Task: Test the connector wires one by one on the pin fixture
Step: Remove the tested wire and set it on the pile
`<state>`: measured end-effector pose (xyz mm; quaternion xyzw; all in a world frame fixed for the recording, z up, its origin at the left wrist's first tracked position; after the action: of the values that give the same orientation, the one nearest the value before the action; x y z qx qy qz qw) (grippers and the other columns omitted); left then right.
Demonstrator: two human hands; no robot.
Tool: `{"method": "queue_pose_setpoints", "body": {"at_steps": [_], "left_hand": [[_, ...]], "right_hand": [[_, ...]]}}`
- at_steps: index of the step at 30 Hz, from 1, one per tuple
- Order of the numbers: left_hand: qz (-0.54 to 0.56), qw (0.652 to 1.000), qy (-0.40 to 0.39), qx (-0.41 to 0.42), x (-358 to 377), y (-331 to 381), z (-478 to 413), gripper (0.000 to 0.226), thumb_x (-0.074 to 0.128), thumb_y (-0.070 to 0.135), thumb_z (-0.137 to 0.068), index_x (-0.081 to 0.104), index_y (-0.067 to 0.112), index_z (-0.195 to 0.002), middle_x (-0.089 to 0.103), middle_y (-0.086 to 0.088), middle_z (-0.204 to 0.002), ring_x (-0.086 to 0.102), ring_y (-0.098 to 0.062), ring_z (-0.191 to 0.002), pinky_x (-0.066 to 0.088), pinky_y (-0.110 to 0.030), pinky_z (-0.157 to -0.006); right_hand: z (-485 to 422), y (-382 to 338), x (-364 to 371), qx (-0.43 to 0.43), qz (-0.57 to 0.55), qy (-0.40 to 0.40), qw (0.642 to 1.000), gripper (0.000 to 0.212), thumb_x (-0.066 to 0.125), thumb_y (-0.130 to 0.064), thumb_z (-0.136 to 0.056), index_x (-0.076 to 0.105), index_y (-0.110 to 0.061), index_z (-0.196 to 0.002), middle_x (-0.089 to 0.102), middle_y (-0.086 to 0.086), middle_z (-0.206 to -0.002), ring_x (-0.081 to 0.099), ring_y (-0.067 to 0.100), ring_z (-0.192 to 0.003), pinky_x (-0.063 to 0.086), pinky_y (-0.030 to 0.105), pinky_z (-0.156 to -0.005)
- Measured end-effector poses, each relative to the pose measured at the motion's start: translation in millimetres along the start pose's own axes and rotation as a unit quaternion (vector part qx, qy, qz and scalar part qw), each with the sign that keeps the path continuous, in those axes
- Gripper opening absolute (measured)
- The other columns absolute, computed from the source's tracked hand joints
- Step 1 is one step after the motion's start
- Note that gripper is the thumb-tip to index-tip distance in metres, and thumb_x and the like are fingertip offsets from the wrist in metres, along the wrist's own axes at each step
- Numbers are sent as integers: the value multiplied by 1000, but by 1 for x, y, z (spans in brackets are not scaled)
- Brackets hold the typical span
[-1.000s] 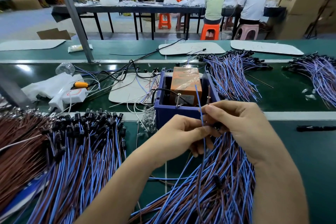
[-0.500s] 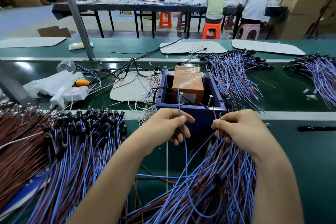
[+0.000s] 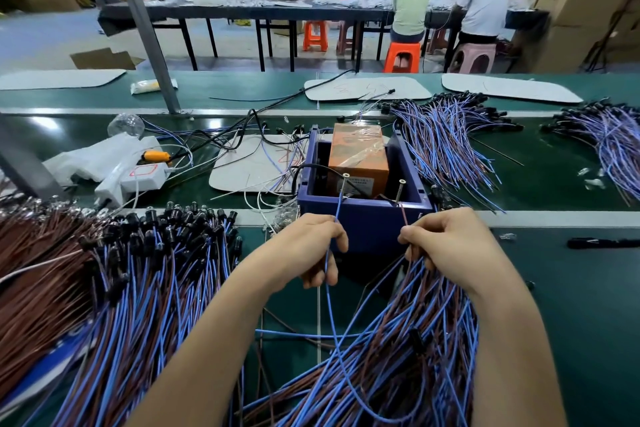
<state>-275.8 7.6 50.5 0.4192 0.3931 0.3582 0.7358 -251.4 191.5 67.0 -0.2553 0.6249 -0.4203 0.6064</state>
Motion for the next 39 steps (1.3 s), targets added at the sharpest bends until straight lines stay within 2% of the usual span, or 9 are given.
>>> {"method": "queue_pose_setpoints", "body": {"at_steps": [15,21,29,34,39], "left_hand": [[-22,1000,-3,-7,-2,-9,-9,23,31,14,-95,51,9,-86,57,-7,-45,38,-15,-31,31,-16,-35],[-21,1000,-4,-4,0,-10,-10,23,31,14,-96,51,9,-84,57,-7,-45,38,-15,-31,31,-16,-35],[-31,999,-7,-8,0,-12,-12,22,33,12,-93,51,8,-82,57,-7,-43,38,-16,-30,30,-16,-35],[-45,999,-16,-19,2,-11,-11,26,30,11,-96,51,7,-83,56,-6,-42,39,-14,-30,30,-17,-35],[-48,998,-17,-23,1,-10,-10,27,29,14,-99,52,7,-84,58,-6,-45,41,-13,-32,32,-17,-36]], "right_hand": [[-1,-1,4,11,6,-6,1000,22,65,-15,-87,73,-15,-67,70,6,-65,51,14,-50,42,27,-56],[-3,2,3,10,5,0,1000,25,64,-16,-88,73,-15,-65,67,-3,-53,49,7,-43,42,22,-52],[-6,7,3,5,-2,-6,1000,23,64,-17,-88,73,-16,-66,67,-5,-53,48,-2,-37,39,18,-49],[-8,8,3,2,-6,-2,1000,21,68,-15,-86,73,-13,-66,66,-1,-55,52,8,-48,39,20,-49],[-8,8,3,0,-11,-2,1000,19,68,-16,-87,74,-15,-69,65,-3,-54,52,6,-49,39,18,-49]]}}
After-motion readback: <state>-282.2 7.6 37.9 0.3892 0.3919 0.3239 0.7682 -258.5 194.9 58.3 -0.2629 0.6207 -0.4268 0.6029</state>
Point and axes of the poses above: each hand's wrist, its own z-axis away from the middle knuckle, its own x-axis out of the palm, y = z × x, the point moved 4 cm from there along -z, towards the middle knuckle
